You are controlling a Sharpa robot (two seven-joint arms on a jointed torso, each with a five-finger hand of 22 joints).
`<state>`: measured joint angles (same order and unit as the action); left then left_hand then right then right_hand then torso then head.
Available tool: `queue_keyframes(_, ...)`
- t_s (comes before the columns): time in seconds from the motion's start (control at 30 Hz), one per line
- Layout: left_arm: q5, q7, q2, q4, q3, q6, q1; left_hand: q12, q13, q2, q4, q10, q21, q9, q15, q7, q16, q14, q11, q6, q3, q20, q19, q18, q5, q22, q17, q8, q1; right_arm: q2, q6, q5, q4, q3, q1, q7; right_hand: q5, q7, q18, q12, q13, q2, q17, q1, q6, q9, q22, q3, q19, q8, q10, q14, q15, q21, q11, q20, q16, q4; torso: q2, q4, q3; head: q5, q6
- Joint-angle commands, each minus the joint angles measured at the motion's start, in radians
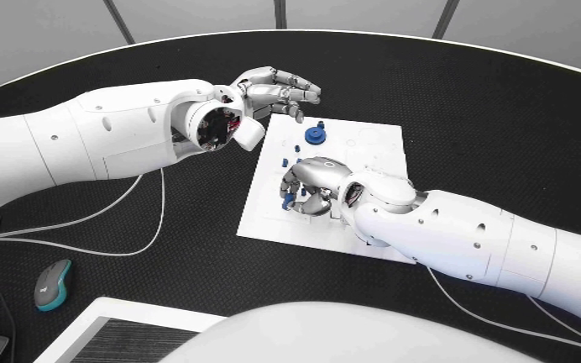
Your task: Assemble the parts on the task board
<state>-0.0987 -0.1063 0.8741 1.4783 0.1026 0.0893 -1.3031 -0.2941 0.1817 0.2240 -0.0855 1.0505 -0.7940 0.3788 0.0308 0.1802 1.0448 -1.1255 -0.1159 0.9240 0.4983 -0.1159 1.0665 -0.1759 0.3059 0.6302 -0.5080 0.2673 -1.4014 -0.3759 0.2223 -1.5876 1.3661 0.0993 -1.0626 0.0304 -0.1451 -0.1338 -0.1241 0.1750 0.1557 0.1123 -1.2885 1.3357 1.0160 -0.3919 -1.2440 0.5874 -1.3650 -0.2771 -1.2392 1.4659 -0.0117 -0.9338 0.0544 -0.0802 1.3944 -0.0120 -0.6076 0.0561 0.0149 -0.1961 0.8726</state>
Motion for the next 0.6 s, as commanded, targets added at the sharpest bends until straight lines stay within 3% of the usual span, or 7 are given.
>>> queue_keyframes(0.03, 0.0, 0.0, 0.0, 0.0, 0.0, 0.0, 0.0, -0.007, -0.001, -0.006, 0.0, -0.007, 0.004, 0.0, 0.002, 0.002, -0.003, 0.008, 0.002, -0.004, -0.008, -0.002, -0.001, -0.008, 0.002, -0.001, 0.001, 0.006, -0.005, 0.0, -0.002, 0.0, 0.001, 0.0, 0.0, -0.001, -0.007, -0.001, 0.007, -0.007, 0.001, -0.006, -0.002, 0.001, 0.003, -0.005, -0.002, 0.004, 0.003, -0.005, -0.001, 0.048, -0.007, 0.0, 0.006, -0.001, 0.003, -0.004, 0.0, -0.0001, -0.0003, -0.001, 0.0)
queue_keyframes(0.37, 0.0, 0.002, -0.001, -0.001, 0.0, -0.001, 0.0, -0.007, -0.001, -0.006, -0.001, -0.008, 0.004, 0.0, 0.002, 0.002, -0.002, 0.009, 0.002, -0.005, -0.009, -0.002, -0.001, -0.008, 0.002, -0.001, 0.001, 0.006, -0.004, 0.0, -0.042, -0.004, -0.007, 0.0, 0.001, 0.02, -0.007, -0.001, 0.006, -0.007, 0.002, -0.006, -0.001, 0.001, 0.003, -0.005, -0.001, 0.004, 0.004, -0.005, -0.001, 0.048, -0.007, 0.003, 0.006, -0.001, 0.002, -0.005, 0.0, 0.0007, 0.0003, -0.001, 0.0)
queue_keyframes(0.6, 0.0, 0.004, -0.001, -0.001, 0.0, -0.005, 0.0, -0.007, -0.001, -0.006, -0.001, -0.008, 0.004, 0.0, 0.002, 0.002, -0.002, 0.009, 0.002, -0.005, -0.009, -0.002, -0.001, -0.008, 0.002, -0.001, 0.001, 0.006, -0.004, -0.003, -0.016, -0.037, -0.007, 0.0, 0.001, 0.04, -0.007, -0.001, 0.006, -0.007, 0.002, -0.007, -0.001, 0.001, 0.003, -0.005, -0.001, 0.004, 0.004, -0.005, -0.001, 0.048, -0.007, 0.003, 0.006, -0.001, 0.003, -0.005, 0.0, 0.0003, 0.0013, 0.0, 0.0)
